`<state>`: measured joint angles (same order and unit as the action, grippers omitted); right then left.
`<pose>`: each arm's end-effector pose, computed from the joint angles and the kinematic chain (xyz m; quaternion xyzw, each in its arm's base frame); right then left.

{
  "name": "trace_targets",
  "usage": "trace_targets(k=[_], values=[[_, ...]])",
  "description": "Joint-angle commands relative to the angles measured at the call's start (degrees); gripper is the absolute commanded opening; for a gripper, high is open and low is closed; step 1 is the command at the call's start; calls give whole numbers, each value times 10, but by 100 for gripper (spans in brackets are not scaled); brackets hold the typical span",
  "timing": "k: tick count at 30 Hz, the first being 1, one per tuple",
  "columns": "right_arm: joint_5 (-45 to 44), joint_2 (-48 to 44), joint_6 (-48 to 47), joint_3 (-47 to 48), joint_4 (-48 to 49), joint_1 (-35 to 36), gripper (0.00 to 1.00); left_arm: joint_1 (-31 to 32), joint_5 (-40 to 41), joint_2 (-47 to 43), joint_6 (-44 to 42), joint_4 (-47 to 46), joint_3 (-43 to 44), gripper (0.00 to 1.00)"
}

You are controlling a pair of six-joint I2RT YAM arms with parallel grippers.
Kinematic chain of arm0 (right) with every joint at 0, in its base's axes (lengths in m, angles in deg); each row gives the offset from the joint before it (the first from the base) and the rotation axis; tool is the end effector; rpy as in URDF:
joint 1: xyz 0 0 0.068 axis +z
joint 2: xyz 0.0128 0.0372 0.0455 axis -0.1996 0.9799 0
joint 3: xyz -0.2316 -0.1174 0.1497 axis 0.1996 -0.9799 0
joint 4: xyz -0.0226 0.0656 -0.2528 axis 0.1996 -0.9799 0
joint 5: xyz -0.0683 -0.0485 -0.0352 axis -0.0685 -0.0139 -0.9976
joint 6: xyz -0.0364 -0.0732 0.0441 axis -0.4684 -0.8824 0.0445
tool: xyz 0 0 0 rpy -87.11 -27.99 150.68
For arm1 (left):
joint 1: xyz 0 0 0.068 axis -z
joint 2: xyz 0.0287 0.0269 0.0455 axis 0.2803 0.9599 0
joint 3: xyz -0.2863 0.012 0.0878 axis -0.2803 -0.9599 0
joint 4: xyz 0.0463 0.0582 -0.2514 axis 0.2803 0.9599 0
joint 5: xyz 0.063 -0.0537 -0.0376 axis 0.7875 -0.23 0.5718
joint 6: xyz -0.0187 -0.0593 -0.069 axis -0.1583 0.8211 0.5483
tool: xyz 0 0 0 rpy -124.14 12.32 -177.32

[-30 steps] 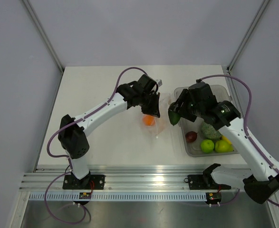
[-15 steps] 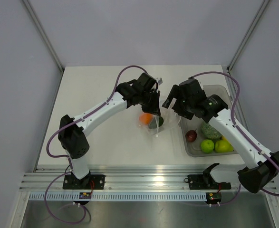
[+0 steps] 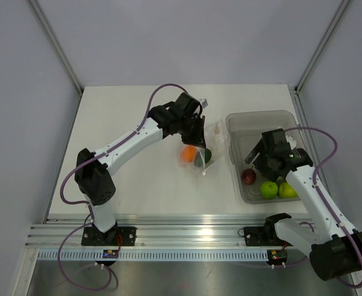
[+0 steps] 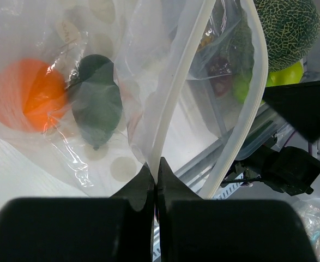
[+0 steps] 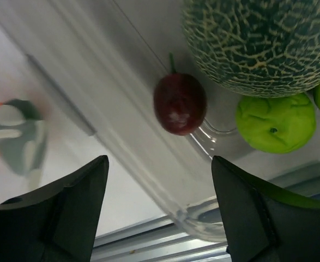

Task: Place the food in the zip-top bag and seal the zipper
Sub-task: Pick up the fake fruit from the bin.

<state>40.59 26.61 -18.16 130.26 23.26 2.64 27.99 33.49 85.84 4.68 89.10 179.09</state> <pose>0.1934 0.0340 0.2791 0.2928 0.9099 0.0723 0.2849 0.2964 -0.3181 0.3193 0.1337 0.9263 -0.3003 0.1841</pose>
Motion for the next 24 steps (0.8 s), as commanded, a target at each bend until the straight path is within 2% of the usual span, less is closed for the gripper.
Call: trace_targets(k=[1,6,16,19,24], values=[[28,16,25,-82,37,-14,85,-2,-7,-17,-5,-15,-4,0],[46,34,29,-129,91,-20,89,-2,-3,-28,-8,-19,-15,0],[21,110,13,-116,160,-19,88,-2,-9,-36,-4,-29,-32,0],[14,132,11,-119,182,-20,84,-2,-11,-38,-4,-30,-35,0],[3,138,9,-134,200,-20,73,-2,-12,-43,-3,-30,-42,0]])
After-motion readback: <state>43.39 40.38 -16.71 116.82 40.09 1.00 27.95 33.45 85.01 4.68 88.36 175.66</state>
